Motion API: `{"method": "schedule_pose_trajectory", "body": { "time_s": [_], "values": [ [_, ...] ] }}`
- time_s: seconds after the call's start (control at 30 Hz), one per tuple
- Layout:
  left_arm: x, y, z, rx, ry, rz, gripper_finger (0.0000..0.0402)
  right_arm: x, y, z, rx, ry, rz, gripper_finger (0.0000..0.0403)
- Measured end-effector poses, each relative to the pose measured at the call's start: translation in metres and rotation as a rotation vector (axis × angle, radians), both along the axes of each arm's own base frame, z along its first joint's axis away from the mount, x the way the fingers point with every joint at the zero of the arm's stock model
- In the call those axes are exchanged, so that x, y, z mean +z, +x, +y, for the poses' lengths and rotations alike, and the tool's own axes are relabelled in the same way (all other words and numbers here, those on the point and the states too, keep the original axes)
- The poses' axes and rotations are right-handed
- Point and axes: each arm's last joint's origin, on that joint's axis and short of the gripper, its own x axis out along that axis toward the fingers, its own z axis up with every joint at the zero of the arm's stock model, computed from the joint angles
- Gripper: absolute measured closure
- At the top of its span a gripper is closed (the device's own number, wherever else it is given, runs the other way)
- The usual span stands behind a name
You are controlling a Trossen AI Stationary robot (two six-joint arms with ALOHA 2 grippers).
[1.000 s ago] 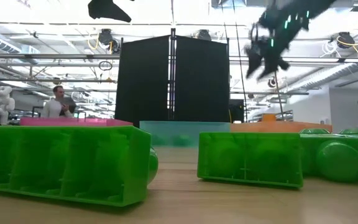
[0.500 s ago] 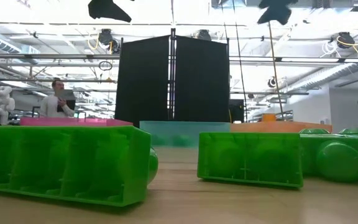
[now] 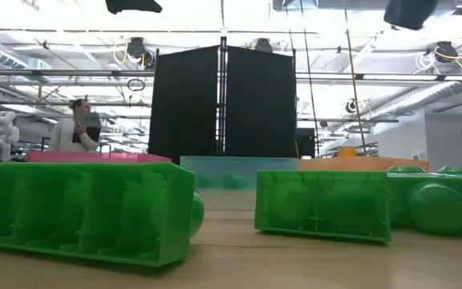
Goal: Sort blocks
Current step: Put the green game piece into the blue bin
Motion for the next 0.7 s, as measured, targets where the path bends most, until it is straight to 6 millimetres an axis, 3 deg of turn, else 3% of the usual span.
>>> {"method": "schedule_pose_trajectory", "body": {
  "time_s": [0.3, 0.7],
  "values": [
    [0.006, -0.011, -0.003, -0.016, -0.003, -0.039, 0.0029, -0.071, 0.014, 0.066, 0.029, 0.204, -0.060, 0.0188],
    [0.005, -0.012, -0.003, -0.014, -0.004, -0.022, 0.0029, -0.129, 0.025, 0.111, 0.057, 0.015, 0.092, 0.0188]
  ]
}}
